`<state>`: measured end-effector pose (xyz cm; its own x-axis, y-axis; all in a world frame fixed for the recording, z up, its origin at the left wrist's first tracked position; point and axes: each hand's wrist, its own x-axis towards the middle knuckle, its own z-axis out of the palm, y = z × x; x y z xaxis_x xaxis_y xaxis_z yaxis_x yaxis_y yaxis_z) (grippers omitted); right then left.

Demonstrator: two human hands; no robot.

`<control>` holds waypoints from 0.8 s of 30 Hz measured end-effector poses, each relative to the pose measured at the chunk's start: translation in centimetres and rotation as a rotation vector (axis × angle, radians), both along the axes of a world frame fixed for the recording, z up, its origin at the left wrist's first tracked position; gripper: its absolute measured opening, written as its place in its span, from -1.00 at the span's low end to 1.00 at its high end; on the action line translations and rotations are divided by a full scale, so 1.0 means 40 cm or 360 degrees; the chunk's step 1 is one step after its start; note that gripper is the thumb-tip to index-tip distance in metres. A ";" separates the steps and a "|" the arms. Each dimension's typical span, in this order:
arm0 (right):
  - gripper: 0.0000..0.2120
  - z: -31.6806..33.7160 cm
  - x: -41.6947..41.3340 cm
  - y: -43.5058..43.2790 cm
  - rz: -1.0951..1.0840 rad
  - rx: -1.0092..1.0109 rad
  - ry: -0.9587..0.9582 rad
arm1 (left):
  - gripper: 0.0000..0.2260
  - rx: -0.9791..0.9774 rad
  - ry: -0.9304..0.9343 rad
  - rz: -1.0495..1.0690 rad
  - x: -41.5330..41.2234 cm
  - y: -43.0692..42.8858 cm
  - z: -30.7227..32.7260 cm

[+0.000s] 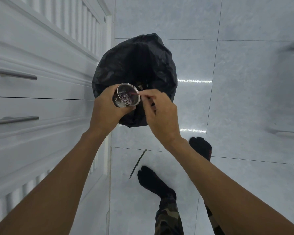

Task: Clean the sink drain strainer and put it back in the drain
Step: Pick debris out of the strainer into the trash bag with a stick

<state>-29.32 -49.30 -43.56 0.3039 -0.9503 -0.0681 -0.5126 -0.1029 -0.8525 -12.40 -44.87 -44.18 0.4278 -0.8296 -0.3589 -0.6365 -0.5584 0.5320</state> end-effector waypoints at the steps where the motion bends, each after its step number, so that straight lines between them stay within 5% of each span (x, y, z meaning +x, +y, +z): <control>1: -0.83 0.001 0.007 0.010 0.0097 0.0015 -0.0005 | -0.33 0.0005 -0.0008 -0.0003 -0.001 -0.003 0.001; 7: -0.86 -0.031 -0.015 -0.027 -0.0015 0.0050 0.0050 | -0.36 0.0065 -0.0153 -0.0128 0.000 -0.012 -0.002; 12: -0.87 -0.044 -0.020 -0.013 0.0277 0.0068 0.0112 | -0.32 0.0180 -0.0128 -0.0211 0.018 -0.027 -0.005; 18: -0.87 -0.045 -0.021 -0.059 0.0060 -0.0018 0.0021 | -0.31 0.0243 -0.0100 -0.0180 0.024 -0.034 0.005; 24: -0.86 -0.051 -0.031 -0.040 0.0313 0.0092 0.0050 | -0.34 0.0241 0.0002 -0.0182 0.019 -0.035 0.023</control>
